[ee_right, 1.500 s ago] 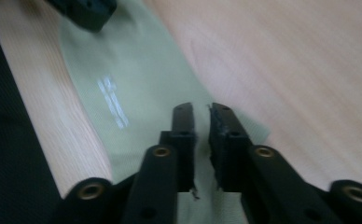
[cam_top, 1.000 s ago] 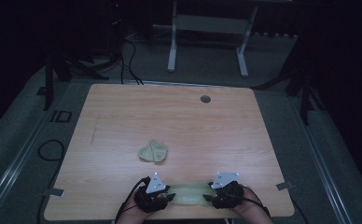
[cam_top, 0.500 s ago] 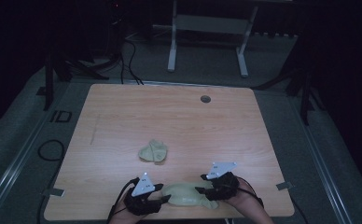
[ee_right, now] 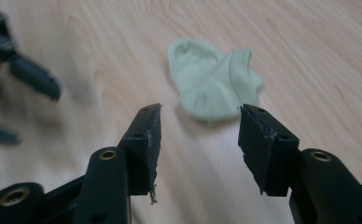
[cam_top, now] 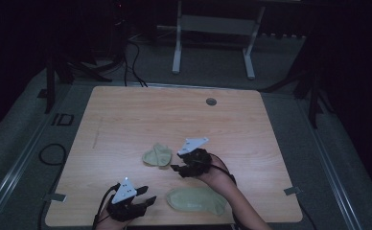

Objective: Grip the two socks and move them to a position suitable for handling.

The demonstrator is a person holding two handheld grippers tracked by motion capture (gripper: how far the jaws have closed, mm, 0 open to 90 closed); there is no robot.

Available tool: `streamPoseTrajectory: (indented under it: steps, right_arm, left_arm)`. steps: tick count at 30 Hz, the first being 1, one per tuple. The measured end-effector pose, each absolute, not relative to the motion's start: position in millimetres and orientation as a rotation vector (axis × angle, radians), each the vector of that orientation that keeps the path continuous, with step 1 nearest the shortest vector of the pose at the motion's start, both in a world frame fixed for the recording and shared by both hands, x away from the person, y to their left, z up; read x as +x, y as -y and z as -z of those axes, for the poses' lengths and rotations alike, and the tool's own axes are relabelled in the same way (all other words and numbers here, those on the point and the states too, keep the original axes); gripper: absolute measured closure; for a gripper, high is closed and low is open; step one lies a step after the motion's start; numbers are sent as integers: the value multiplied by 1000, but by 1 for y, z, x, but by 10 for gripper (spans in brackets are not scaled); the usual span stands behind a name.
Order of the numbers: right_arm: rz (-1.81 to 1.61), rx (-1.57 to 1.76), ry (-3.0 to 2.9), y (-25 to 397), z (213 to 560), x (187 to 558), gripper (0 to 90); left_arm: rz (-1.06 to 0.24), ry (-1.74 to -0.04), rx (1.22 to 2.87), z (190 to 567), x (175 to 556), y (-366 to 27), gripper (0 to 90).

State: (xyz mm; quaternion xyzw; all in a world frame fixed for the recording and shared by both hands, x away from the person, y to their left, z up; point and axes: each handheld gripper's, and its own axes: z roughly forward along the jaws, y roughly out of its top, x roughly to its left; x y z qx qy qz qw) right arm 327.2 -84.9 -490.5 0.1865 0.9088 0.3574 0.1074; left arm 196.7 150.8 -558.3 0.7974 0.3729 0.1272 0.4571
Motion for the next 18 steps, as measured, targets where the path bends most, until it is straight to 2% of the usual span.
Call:
streamPoseTrajectory:
  steps: [9,18]
  right_arm:
    - [-942,603,-2699,28,517,363,467]
    - [-798,668,-2676,3,545,379,411]
  left_arm:
    - [-313,-927,1939,558,197,-156,450]
    - [-314,-931,1943,559,196,-157,438]
